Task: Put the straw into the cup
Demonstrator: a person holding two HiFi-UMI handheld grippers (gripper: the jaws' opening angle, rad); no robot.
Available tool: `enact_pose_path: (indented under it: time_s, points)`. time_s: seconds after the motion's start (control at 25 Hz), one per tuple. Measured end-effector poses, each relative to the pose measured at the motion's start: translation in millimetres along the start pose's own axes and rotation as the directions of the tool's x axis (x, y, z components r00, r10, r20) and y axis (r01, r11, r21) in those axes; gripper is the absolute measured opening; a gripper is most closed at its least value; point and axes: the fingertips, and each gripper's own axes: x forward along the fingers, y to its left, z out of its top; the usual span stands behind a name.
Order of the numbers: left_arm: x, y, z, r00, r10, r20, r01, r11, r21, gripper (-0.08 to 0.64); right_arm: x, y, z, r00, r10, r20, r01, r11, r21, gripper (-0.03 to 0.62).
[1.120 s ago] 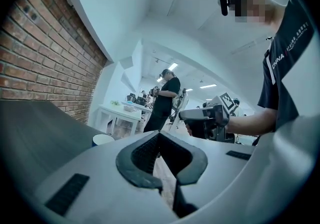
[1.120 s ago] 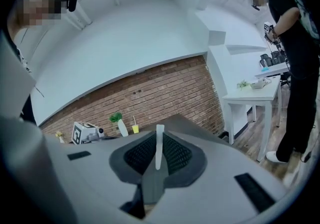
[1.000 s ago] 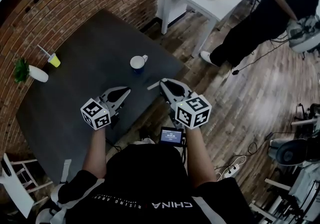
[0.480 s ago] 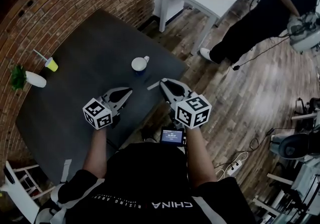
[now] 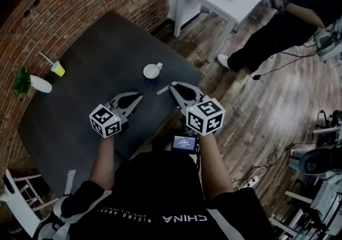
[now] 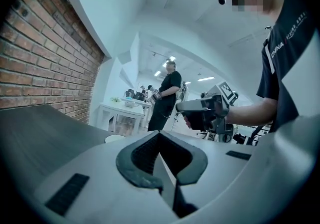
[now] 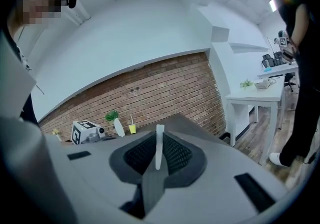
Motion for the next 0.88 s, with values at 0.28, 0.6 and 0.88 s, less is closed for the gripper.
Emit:
enact_pose_path:
  time_s: [0.28,0.6,0.88]
  points:
    - [3,-2,5,1.0,-0.024,0.014,0.024,1.0,0.007,0.004,5,-1,0,1.0,0.016,-0.005,-0.016,1.0,0.002,0.046]
    - [7,5,5,1.0,-0.003,0.014,0.003,1.0,0.001,0.003,9,-5,4,1.0,0.025,-0.004,-0.025,1.0,0.003,0.046]
    - [7,17,8,0.999,0.034,0.024,-0.033,0.999,-0.025,0.005,16,-12,5,0.999,0.037,-0.021,-0.037,0.999,0.009,0.046]
